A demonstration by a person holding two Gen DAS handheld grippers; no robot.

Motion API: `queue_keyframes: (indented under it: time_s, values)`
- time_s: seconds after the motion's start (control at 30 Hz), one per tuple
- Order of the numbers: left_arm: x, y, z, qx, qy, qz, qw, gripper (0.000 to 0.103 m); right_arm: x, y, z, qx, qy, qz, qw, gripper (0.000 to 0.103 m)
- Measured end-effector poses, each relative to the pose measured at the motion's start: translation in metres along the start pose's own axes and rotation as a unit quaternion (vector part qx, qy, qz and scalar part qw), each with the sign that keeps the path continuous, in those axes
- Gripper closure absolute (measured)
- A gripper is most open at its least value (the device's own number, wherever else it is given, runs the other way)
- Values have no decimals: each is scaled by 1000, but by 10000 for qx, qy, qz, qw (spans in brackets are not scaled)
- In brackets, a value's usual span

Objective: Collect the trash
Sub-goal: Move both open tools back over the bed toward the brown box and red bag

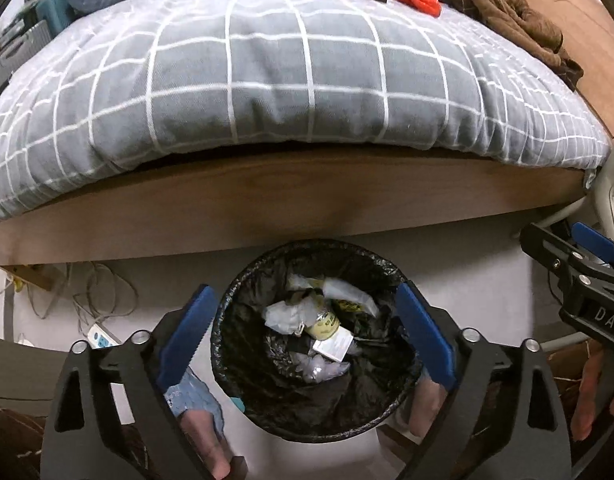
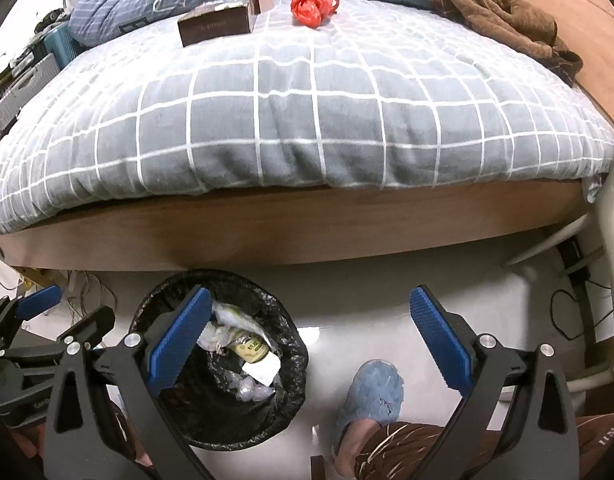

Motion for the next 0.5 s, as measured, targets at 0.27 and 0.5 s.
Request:
queue_keyframes:
  time_s: [0.27,0.5]
  values:
    - [28,-12,-7,109,-38,310,9995,6,25,-15,-1,-32,-58,321,9995,8]
    - [63,-29,-15,244,-28,646,9976,6,51,-31,-2,-48,-110,621,9980,8]
Point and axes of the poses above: each gripper's, at about its wrist camera, not at the fingertips, and x roughly against the way its jaws point, z to its right, y to its underside, the point moved 8 cm from there along -x, roughly the way its jaws point, and after that the axes turned 12 degrees about -z, right-handed, at the moved point
